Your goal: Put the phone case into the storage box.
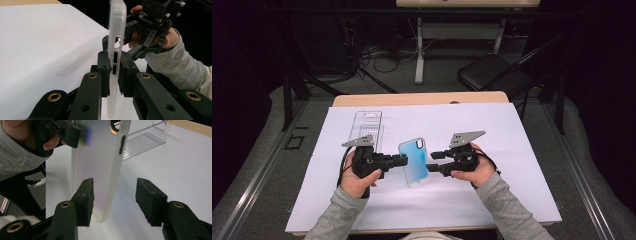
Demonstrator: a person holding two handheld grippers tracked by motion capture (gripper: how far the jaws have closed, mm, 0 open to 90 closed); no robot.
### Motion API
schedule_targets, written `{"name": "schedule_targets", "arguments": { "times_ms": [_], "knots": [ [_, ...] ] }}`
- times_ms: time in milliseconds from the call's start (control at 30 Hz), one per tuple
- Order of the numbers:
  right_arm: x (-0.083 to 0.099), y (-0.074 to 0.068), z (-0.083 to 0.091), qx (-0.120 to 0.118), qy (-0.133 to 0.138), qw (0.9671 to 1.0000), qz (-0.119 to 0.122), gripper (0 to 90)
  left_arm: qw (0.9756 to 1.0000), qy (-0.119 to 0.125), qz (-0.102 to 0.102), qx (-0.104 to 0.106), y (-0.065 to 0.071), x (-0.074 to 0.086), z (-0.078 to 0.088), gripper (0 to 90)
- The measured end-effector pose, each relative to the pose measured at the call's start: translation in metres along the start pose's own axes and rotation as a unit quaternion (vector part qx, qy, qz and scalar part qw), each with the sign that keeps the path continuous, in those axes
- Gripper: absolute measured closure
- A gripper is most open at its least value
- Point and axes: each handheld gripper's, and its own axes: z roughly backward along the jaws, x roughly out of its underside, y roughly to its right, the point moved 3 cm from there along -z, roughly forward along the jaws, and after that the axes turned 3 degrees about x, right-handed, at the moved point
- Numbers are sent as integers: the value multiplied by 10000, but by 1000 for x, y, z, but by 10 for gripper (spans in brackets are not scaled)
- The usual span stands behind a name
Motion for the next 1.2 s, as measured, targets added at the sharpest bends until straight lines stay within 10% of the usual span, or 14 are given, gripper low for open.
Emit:
{"name": "schedule_targets", "arguments": {
  "times_ms": [1200],
  "knots": [
    [0, -1, 2, -402, 9, 9987, -313, 730, 9996, -102, 8, 262, 6, 2, -7, 814]
  ]
}}
